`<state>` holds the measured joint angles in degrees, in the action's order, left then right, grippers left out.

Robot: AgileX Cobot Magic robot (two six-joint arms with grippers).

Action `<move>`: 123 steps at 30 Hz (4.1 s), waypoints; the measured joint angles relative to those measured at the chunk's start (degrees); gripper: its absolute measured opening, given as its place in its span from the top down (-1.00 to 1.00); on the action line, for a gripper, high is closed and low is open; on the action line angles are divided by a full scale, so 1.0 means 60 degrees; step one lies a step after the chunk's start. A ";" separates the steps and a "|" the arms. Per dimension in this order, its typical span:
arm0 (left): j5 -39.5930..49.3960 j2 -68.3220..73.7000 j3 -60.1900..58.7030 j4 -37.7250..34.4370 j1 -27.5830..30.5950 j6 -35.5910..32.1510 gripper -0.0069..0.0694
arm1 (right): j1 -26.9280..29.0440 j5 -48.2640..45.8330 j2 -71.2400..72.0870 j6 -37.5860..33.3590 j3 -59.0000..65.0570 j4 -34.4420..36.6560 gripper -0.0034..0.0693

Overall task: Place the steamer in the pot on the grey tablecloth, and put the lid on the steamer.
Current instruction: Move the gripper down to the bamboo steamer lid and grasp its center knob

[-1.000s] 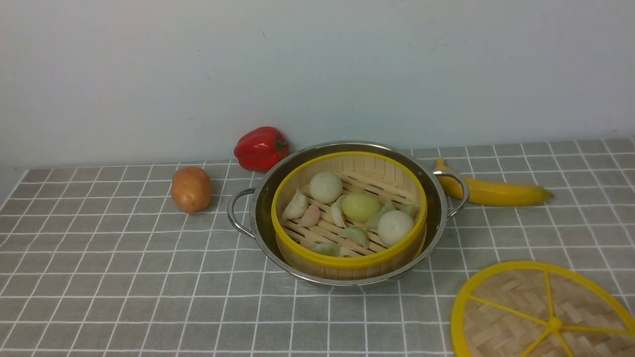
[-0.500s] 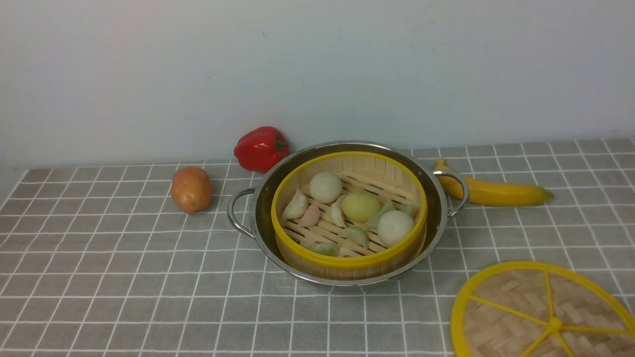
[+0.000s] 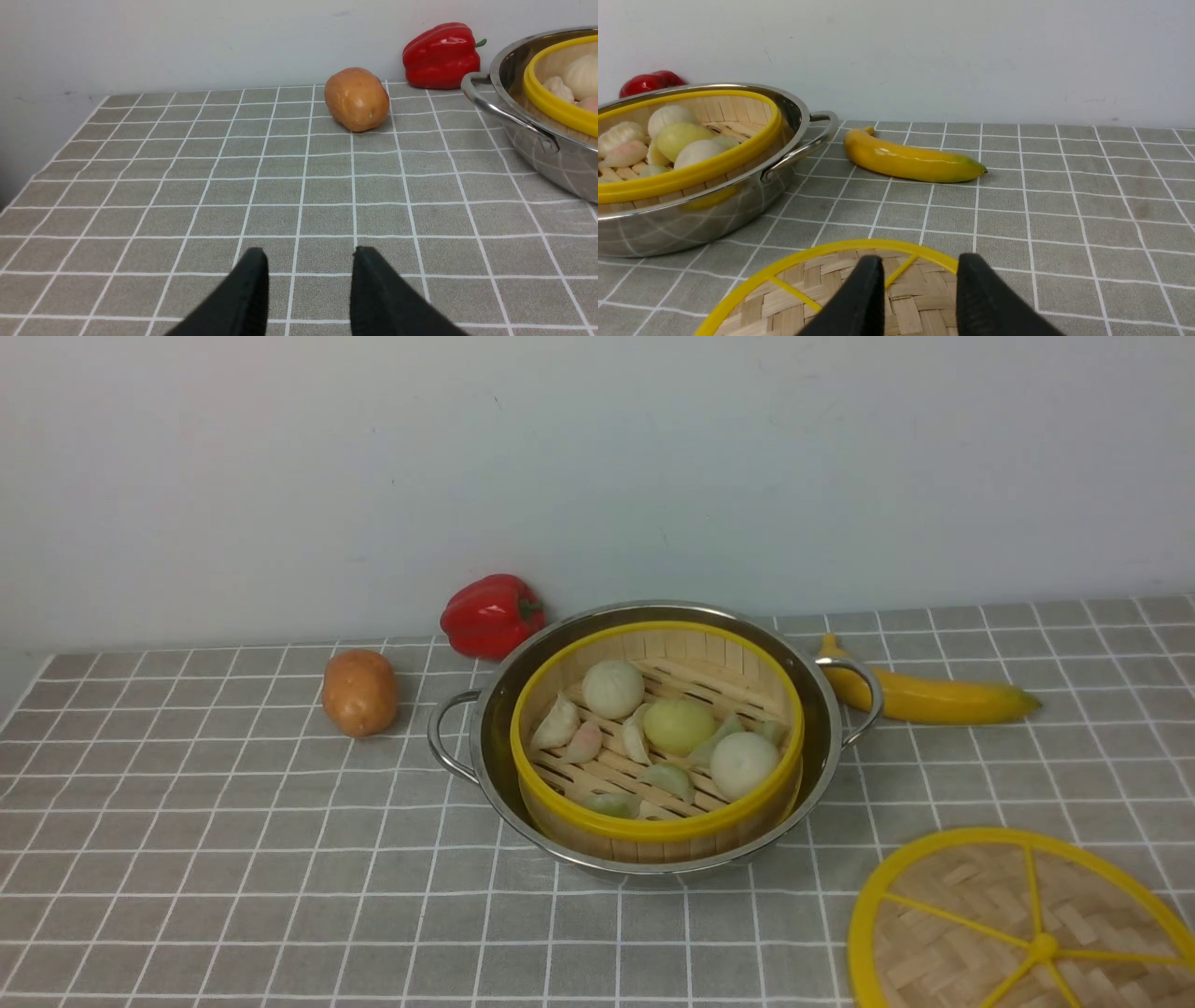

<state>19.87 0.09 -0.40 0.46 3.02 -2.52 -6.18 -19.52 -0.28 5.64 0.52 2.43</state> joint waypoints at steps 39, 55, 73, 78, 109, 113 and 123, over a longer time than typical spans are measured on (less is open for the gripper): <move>-0.0010 0.0000 0.0000 0.0000 0.0000 0.0000 0.18 | 0.0000 -0.5813 -0.5260 -0.4401 -0.6829 0.3020 0.24; -0.0010 0.0000 0.0000 0.0000 0.0000 0.0000 0.18 | -0.0531 -0.8293 -0.5302 -0.6964 -0.6859 0.2400 0.24; -0.0010 -0.0018 0.0000 0.0000 0.0000 0.0000 0.18 | -0.3858 -0.7046 -0.8498 -0.7624 -0.6752 0.1039 0.24; -0.0010 -0.0018 0.0000 0.0000 0.0000 0.0000 0.18 | -0.4858 -0.6994 -0.9039 -0.7271 -0.6752 0.0630 0.24; -0.0010 -0.0018 0.0000 0.0000 0.0000 0.0000 0.18 | -0.3176 -0.6875 -1.2061 -0.2489 -0.8098 -0.0190 0.24; -0.0010 -0.0018 0.0000 0.0000 0.0000 0.0000 0.18 | -0.2776 -0.7165 -1.2955 -0.2500 -0.8565 -0.0494 0.24; -0.0010 -0.0018 0.0000 0.0000 0.0000 0.0000 0.18 | -0.1687 -0.6356 -1.4464 -0.3588 -0.8635 0.0037 0.24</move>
<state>19.81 -0.02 -0.40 0.46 3.02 -2.52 -16.30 -57.66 -87.07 -15.89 -51.30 2.65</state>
